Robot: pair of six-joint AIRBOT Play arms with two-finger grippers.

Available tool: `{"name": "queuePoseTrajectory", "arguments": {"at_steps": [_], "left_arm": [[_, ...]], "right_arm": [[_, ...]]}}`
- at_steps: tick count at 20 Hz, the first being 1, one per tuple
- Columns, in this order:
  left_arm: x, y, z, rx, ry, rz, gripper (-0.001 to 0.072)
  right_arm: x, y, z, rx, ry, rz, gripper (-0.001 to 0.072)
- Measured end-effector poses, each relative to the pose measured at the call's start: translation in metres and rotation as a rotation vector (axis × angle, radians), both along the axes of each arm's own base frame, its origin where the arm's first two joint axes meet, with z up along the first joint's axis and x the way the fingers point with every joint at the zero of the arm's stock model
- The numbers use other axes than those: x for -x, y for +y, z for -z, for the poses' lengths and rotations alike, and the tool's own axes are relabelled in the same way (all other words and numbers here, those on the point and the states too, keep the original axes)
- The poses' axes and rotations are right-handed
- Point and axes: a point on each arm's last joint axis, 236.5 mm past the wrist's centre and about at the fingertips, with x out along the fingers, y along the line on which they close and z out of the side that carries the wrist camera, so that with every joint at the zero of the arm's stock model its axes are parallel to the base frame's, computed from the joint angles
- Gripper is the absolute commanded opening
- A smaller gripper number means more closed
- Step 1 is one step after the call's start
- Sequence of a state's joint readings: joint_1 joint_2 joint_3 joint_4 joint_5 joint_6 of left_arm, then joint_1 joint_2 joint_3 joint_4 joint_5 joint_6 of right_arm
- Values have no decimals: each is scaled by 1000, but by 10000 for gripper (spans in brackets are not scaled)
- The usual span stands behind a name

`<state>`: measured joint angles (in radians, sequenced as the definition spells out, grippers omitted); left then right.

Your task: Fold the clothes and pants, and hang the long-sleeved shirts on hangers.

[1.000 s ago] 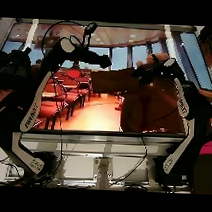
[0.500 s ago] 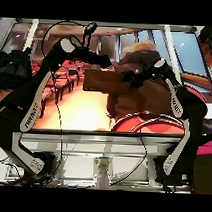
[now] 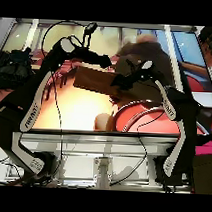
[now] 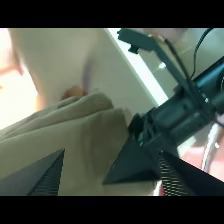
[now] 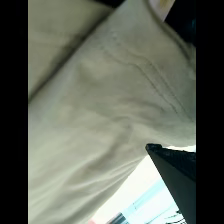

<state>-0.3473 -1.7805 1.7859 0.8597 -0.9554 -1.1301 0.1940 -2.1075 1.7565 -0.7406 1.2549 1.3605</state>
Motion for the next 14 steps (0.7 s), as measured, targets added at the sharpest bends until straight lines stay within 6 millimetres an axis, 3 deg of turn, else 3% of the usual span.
{"name": "queuePoseTrajectory", "arguments": {"at_steps": [7,8,10,14], "left_arm": [[0,0,0,0,1,1,616],[0,0,0,0,1,1,616],[0,0,0,0,1,1,616],[3,0,1,-3,11,10,616]], "right_arm": [[-10,39,-18,-106,-33,54,610],[-11,41,-20,-115,-35,60,543],[-15,45,-23,-129,-43,77,21],[-23,47,-26,-143,-44,125,14]]}}
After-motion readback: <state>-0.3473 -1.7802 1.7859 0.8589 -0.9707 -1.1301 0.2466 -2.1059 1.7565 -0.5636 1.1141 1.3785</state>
